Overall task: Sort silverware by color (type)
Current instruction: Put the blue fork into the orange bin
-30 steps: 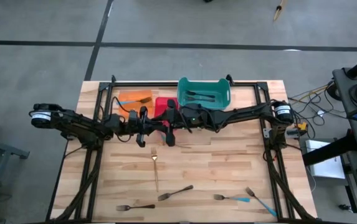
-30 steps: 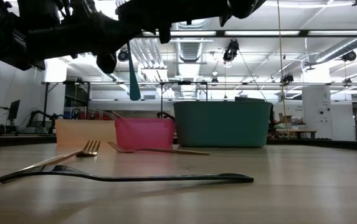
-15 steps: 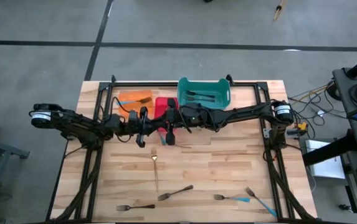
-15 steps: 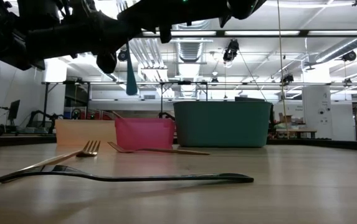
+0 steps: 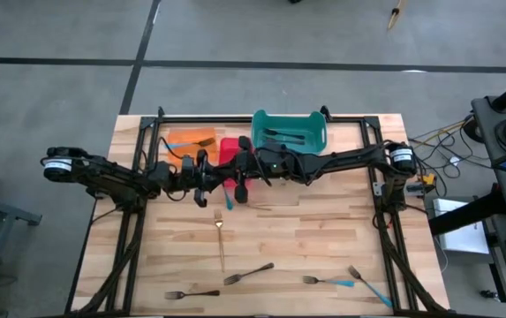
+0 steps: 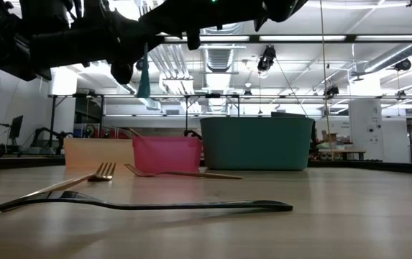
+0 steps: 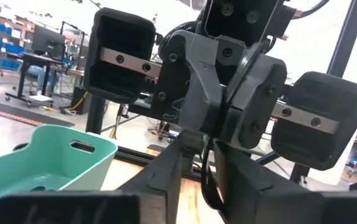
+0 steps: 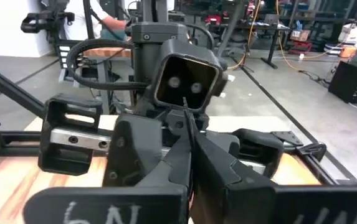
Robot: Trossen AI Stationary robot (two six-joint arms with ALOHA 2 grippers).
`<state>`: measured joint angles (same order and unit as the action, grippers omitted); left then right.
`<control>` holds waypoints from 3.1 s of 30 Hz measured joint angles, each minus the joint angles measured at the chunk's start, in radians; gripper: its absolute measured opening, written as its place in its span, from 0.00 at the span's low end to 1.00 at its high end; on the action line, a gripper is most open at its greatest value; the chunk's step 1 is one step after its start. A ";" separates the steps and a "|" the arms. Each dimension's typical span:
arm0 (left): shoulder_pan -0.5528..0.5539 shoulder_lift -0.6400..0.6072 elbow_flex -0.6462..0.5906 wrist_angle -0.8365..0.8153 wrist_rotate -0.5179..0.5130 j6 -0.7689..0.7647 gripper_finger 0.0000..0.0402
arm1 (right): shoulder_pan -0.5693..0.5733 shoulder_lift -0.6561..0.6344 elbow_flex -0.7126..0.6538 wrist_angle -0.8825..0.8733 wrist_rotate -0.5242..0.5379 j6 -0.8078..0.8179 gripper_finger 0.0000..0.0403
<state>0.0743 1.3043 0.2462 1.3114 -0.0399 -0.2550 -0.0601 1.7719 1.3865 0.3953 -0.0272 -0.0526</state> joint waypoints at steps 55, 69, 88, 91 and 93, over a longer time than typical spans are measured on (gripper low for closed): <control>-0.035 0.163 0.346 -0.552 -0.527 0.301 0.01 | 0.014 -0.070 -0.381 0.605 0.576 -0.168 0.02; -0.036 0.106 0.525 -0.996 -0.522 0.297 0.00 | 0.011 -0.070 -0.381 0.568 0.578 -0.093 0.18; 0.002 -0.033 0.610 -1.527 -0.525 0.319 0.00 | 0.001 -0.122 -0.381 0.389 0.588 -0.036 0.44; 0.041 -0.036 0.670 -1.677 -0.526 0.357 0.00 | 0.001 -0.145 -0.381 0.319 0.588 -0.026 0.44; 0.076 -0.041 0.700 -1.750 -0.526 0.404 0.00 | 0.001 -0.171 -0.381 0.236 0.588 -0.028 0.44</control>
<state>0.1501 1.2632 0.9465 -0.4381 -0.5663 0.1495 -0.0593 1.6009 1.0058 0.6317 0.5610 -0.0806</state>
